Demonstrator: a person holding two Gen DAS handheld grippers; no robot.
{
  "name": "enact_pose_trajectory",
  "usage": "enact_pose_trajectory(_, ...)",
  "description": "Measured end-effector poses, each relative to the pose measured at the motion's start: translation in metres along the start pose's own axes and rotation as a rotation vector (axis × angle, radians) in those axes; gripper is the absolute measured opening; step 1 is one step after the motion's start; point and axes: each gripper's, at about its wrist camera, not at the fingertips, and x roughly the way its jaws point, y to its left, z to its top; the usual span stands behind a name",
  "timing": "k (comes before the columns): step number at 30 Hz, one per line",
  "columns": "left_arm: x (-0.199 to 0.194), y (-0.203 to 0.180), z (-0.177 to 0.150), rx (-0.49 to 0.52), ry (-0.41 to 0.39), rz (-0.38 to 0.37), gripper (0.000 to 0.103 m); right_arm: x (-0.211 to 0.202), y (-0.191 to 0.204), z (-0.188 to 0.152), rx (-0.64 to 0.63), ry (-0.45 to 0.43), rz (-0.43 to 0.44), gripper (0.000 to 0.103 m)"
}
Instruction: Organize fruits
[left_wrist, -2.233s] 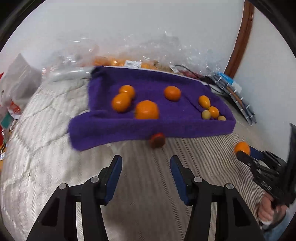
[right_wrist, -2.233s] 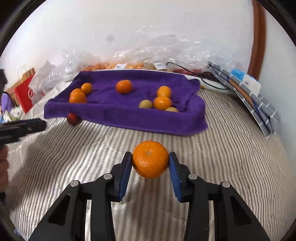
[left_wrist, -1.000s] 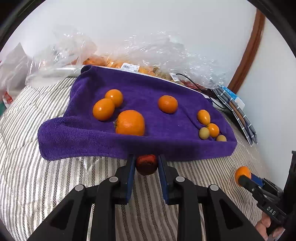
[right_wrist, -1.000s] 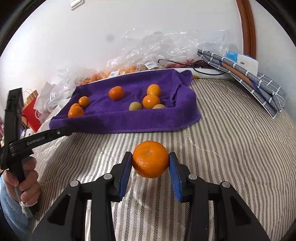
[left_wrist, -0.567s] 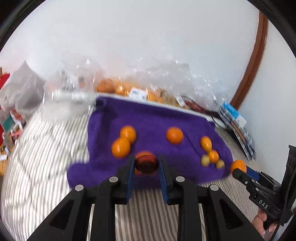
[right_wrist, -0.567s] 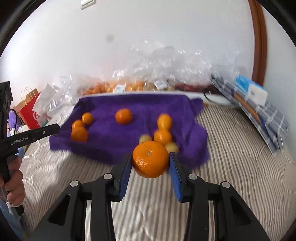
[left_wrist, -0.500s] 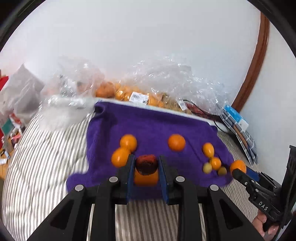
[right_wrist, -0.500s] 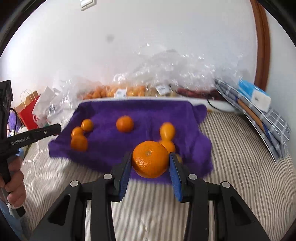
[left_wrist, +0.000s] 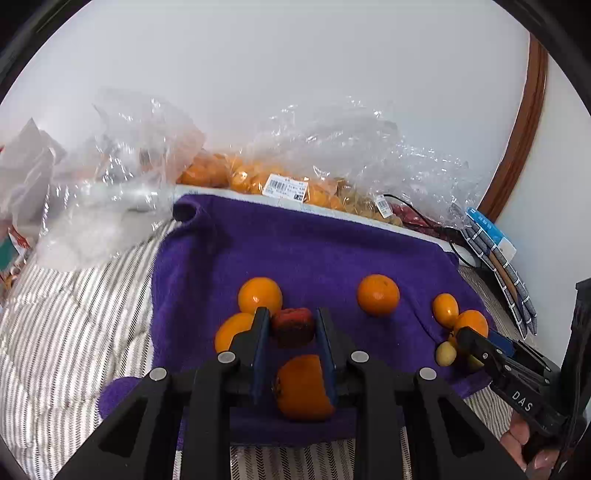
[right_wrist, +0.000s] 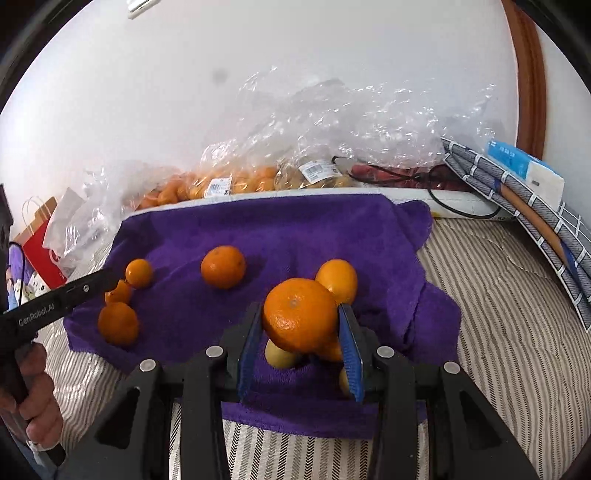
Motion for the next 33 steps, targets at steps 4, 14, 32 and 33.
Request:
enact_pose_trajectory(4, 0.003, 0.001, -0.001, -0.001, 0.012, 0.016, 0.031, -0.005, 0.001, -0.003, -0.001, -0.012, -0.003, 0.046)
enact_pose_trajectory(14, -0.080, -0.022, -0.009, 0.070, -0.035, 0.130, 0.065, -0.092, 0.011, 0.000, 0.008, -0.048, -0.138, 0.063)
enact_pose_trajectory(32, -0.235, -0.068, -0.056, 0.106, -0.136, 0.242, 0.086, -0.268, 0.029, -0.049, 0.022, -0.114, -0.221, 0.098)
enact_pose_trajectory(33, -0.238, -0.071, -0.058, 0.113, -0.141, 0.243, 0.087, -0.270, 0.028, -0.050, 0.026, -0.113, -0.221, 0.098)
